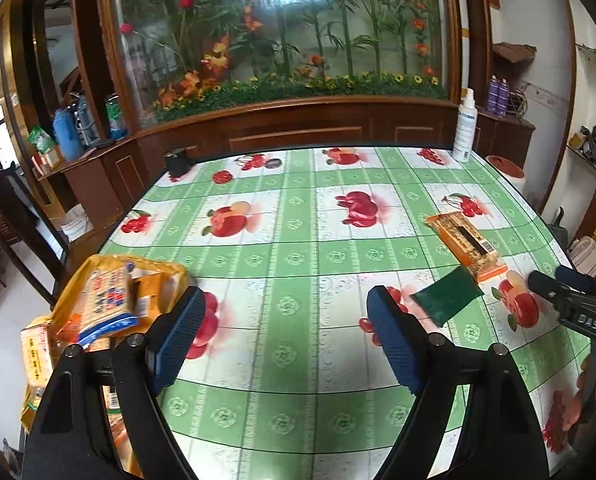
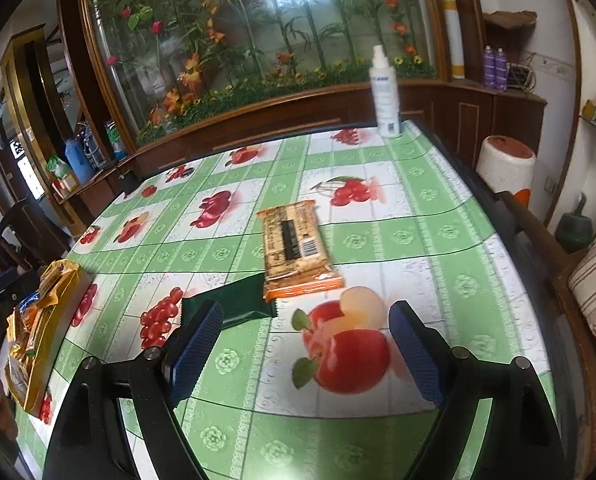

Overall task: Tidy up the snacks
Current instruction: 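Withdraw both tools from the tray toward the remaining packs on the table, then grasp the long barcode cracker pack with the right tool while the left tool grasps the dark green pack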

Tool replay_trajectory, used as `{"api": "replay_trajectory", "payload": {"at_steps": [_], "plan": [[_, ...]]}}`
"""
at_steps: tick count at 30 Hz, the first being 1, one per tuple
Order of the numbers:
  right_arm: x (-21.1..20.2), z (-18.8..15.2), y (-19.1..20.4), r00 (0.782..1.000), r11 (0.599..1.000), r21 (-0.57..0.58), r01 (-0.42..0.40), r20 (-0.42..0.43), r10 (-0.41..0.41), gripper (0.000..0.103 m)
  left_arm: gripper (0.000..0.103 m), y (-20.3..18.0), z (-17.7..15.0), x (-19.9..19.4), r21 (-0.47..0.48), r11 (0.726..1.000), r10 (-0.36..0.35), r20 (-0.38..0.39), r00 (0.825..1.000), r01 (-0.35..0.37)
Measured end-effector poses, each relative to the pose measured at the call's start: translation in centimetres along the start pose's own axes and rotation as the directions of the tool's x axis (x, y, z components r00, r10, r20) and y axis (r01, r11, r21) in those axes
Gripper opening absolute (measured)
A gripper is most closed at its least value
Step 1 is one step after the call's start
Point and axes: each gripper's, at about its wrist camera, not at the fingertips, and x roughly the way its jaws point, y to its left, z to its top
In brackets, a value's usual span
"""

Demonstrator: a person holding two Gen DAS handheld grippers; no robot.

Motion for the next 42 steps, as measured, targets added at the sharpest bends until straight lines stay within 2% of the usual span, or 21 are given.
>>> {"api": "replay_trajectory", "payload": {"at_steps": [5,8,11,16,24,26,28,29,35,42], "plan": [[2.1,0.9,1.4,0.999,0.999,-0.035,-0.027,-0.023,0.027,0.087,0.083,-2.1,-0.7,1.1,0.06,0.995,-0.074,-0.032,0.997,0.076],[3.5,1.7,2.5,0.999,0.997,-0.071,-0.037,-0.03,0.035,0.087,0.083,-3.9,-1.3,2.1,0.134,0.982,-0.122,-0.069,0.99,0.13],[5.2,2.6,3.2,0.998,0.993,-0.107,-0.047,-0.048,0.042,0.087,0.083,-5.8,-1.7,3.2,0.219,0.963,-0.136,-0.109,0.985,0.157],[8.3,4.0,3.2,0.995,0.99,-0.135,-0.038,-0.092,0.026,0.087,0.083,-8.8,-1.0,4.6,0.3,0.928,-0.192,-0.128,0.973,0.222],[13.5,4.5,2.0,0.978,0.987,-0.158,-0.021,-0.21,-0.013,0.084,0.083,-12.0,-0.4,7.6,0.401,0.872,-0.225,-0.177,0.958,0.279],[13.7,4.7,2.2,0.978,0.985,-0.174,-0.007,-0.204,-0.029,0.078,0.083,-12.4,-0.4,7.9,0.411,0.865,-0.233,-0.18,0.956,0.288],[13.9,4.8,2.4,0.978,0.981,-0.194,0.021,-0.198,-0.061,0.059,0.083,-12.7,-0.4,8.3,0.419,0.861,-0.231,-0.184,0.955,0.289],[13.9,4.9,2.5,0.978,0.98,-0.198,0.034,-0.195,-0.073,0.059,0.083,-12.9,-0.4,8.6,0.423,0.858,-0.231,-0.187,0.955,0.291],[12.8,4.7,1.8,0.985,0.991,-0.137,0.001,-0.17,-0.025,0.058,0.083,-13.4,-0.6,9.6,0.417,0.856,-0.242,-0.198,0.95,0.305],[8.6,5.2,-0.2,0.996,0.999,-0.036,-0.008,-0.089,0.005,0.058,0.083,-14.6,0.1,10.5,0.426,0.846,-0.259,-0.195,0.946,0.32]]}}
